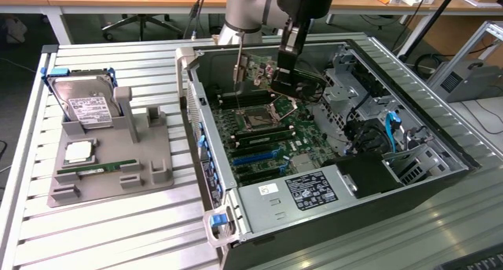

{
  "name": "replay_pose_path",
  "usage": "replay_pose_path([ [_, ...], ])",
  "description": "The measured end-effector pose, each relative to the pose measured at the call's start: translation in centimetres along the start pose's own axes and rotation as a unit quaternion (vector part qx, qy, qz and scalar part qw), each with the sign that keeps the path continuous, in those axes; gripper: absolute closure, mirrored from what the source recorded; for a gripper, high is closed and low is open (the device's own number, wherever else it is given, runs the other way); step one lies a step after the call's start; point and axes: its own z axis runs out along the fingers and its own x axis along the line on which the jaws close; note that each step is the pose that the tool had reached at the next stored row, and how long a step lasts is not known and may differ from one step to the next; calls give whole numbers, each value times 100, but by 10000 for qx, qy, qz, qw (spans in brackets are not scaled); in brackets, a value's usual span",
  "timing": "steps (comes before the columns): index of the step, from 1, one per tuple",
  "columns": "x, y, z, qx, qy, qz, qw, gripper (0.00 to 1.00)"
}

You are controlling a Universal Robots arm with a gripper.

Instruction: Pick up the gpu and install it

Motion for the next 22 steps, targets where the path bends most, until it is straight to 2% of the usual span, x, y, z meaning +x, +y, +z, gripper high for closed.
replay_pose_path([
  [22,0,0,4,-1,-6,-284,9996,73],
])
